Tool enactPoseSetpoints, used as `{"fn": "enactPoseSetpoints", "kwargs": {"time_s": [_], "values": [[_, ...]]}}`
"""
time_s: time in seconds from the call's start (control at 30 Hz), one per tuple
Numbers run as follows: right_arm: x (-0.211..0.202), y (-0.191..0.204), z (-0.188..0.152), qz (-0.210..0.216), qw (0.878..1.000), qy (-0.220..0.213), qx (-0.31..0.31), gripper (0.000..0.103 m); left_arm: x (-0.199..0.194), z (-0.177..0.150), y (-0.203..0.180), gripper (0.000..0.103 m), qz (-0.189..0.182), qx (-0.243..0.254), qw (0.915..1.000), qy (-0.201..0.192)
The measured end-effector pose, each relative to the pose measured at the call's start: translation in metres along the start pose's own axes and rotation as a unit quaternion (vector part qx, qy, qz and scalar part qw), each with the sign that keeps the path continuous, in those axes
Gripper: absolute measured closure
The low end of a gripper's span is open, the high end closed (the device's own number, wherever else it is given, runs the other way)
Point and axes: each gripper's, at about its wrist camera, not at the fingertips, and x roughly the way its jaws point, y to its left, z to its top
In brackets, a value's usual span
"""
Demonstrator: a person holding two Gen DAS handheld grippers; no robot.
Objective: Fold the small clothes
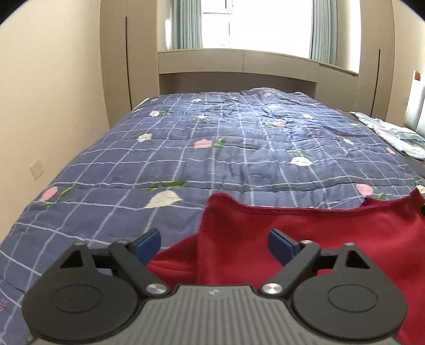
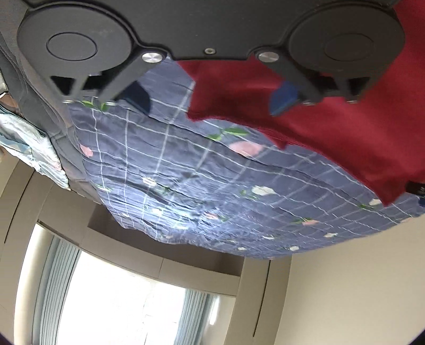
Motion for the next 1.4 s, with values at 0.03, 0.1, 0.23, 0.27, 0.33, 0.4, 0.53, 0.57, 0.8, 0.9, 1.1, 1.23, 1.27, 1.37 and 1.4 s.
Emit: {"fn": "enactPoseSetpoints", "kwargs": {"time_s": [0.03,0.1,0.23,0.27,0.33,0.4,0.53,0.57,0.8,0.9,1.1,1.23,1.27,1.37,1.4], "values": [[0.0,0.006,-0.002,0.003,1.0,0.006,-0.005,0.002,0.003,-0.002,-0.003,0.008,0.005,-0.004,1.0,0.003],[0.004,0.016,-0.008,0.0,0.999,0.027,-0.03,0.002,0.013,-0.007,-0.011,0.008,0.017,0.002,0.9996,0.023],[0.008,0.018,-0.028,-0.046,0.997,0.039,-0.042,0.001,0.029,-0.023,-0.017,0.003,0.058,0.02,0.9977,0.027],[0.007,0.011,-0.033,-0.051,0.998,0.036,-0.027,0.001,0.029,-0.026,-0.016,0.0,0.062,0.018,0.9977,0.02],[0.004,-0.002,-0.043,-0.072,0.997,0.031,-0.011,0.001,0.031,-0.029,-0.012,0.0,0.056,0.003,0.9982,0.021],[-0.001,-0.015,-0.05,-0.079,0.996,0.026,0.022,0.001,0.031,-0.028,-0.007,0.0,0.051,-0.009,0.9983,0.026],[-0.029,-0.016,-0.049,-0.099,0.994,0.017,0.046,0.001,0.014,-0.023,-0.007,0.001,0.075,-0.009,0.9967,0.03],[-0.039,-0.01,-0.048,-0.095,0.995,0.011,0.043,0.001,0.006,-0.022,-0.007,0.001,0.08,-0.011,0.9962,0.031],[-0.101,0.05,-0.07,-0.049,0.999,-0.001,0.012,0.001,-0.053,-0.033,-0.004,0.0,0.077,-0.063,0.9945,0.033],[-0.104,0.067,-0.097,-0.084,0.996,0.014,-0.015,0.001,-0.068,-0.043,-0.002,0.0,0.071,-0.073,0.9942,0.035],[-0.109,0.056,-0.132,-0.112,0.992,0.007,0.063,0.001,-0.089,-0.056,-0.008,0.0,0.079,-0.056,0.9947,0.033],[-0.105,0.065,-0.133,-0.13,0.991,0.004,0.036,0.001,-0.099,-0.058,-0.007,0.0,0.076,-0.063,0.9947,0.029],[-0.106,0.069,-0.133,-0.137,0.99,0.001,0.025,0.001,-0.101,-0.058,-0.007,0.0,0.076,-0.065,0.9946,0.027],[-0.106,0.08,-0.134,-0.159,0.987,-0.01,-0.005,0.001,-0.105,-0.059,-0.006,0.0,0.073,-0.069,0.9945,0.028],[-0.107,0.083,-0.135,-0.166,0.986,-0.013,-0.016,0.001,-0.106,-0.06,-0.005,0.0,0.073,-0.072,0.9943,0.031]]}}
